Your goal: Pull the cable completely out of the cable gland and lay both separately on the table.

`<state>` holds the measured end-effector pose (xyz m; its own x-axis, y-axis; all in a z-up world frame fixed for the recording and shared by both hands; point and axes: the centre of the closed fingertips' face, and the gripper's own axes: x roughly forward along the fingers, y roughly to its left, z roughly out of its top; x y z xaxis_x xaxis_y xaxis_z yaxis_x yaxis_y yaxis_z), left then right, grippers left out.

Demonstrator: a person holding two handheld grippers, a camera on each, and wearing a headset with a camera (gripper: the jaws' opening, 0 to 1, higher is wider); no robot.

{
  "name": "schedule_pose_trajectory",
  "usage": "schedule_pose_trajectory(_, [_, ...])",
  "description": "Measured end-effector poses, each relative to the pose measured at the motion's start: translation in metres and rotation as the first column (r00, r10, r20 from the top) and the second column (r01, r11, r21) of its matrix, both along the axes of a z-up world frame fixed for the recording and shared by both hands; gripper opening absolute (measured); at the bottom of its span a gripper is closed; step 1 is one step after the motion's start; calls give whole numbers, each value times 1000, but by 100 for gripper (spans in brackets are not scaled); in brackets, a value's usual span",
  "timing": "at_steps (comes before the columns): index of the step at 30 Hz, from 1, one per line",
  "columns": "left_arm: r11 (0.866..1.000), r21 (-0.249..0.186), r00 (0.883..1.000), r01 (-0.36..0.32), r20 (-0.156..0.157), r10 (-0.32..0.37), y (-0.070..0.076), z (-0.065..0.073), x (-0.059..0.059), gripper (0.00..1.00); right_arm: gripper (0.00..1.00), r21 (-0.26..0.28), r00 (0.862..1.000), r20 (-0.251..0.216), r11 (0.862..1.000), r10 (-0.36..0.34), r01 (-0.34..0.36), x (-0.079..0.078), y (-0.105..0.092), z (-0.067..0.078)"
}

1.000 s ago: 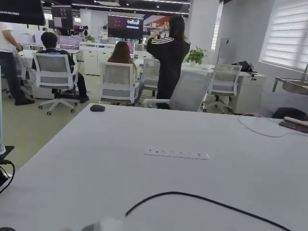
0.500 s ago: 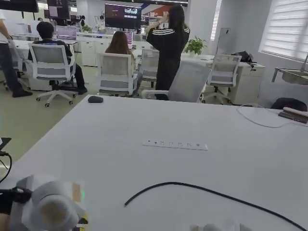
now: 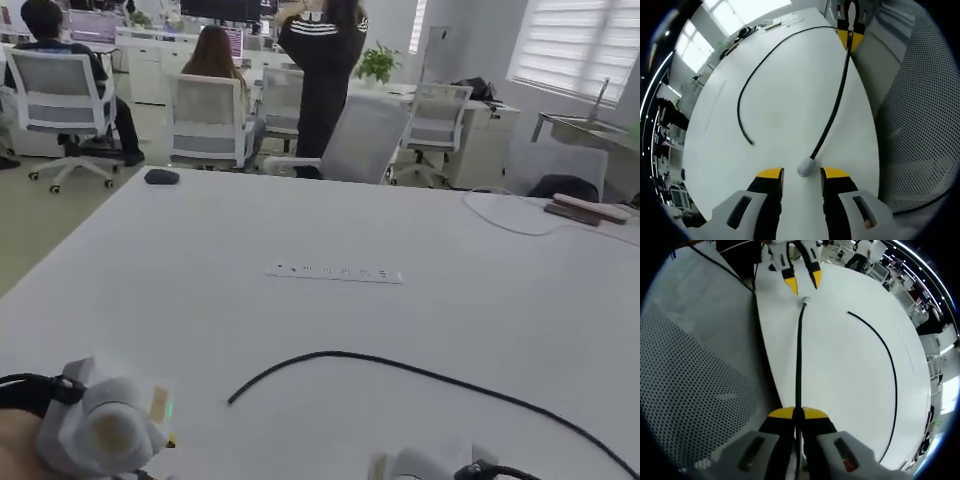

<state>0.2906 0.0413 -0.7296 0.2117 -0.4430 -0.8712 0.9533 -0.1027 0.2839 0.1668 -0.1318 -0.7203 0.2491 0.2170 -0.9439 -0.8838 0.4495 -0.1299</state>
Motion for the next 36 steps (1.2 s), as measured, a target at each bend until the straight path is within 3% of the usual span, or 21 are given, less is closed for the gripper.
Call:
schedule_pose_trajectory(3, [999,5,999,34,-21,-34,-3,-10,1,31,2,-2,1000,-11,1000,-4,4,-1,-1,-1])
schedule_pose_trajectory(5, [999,9,997,50,-66,-49,-5,-18,-5,27,2,-1,1000,-18,1000,-9,9,-2,-1,-2])
schedule_pose_trajectory(9, [997,27,994,68,-90,-66,-4,-28,-5,18,2,2,999,-27,1000,-18,18,-3,-1,-3])
schedule_pose_trajectory(14, [997,19,994,81,-80,-79,-5,-29,-4,16,2,6,999,-23,999,-38,38,0,-3,-1])
schedule_pose_trajectory(15, [997,20,994,81,-77,-79,-5,-29,-4,16,2,-6,999,-8,999,-50,50,3,-6,2])
schedule_pose_trajectory(16, [996,22,994,82,-76,-80,-5,-29,-4,16,2,-63,1000,29,998,-12,14,8,-13,6])
schedule_pose_trajectory(17, [996,25,994,81,-74,-79,-4,-29,-3,16,2,-74,999,32,997,-10,12,8,-14,6])
schedule_pose_trajectory(23, [999,18,995,51,-81,-49,0,-28,-3,15,2,-55,999,32,998,-19,21,9,-20,15])
schedule_pose_trajectory(30, [999,27,996,18,-83,-16,8,-27,-2,14,2,-72,997,79,997,-25,31,23,-55,42])
schedule_pose_trajectory(36, [1000,15,996,4,-90,-3,1,-17,-6,14,2,-8,983,168,997,-70,73,53,-74,79])
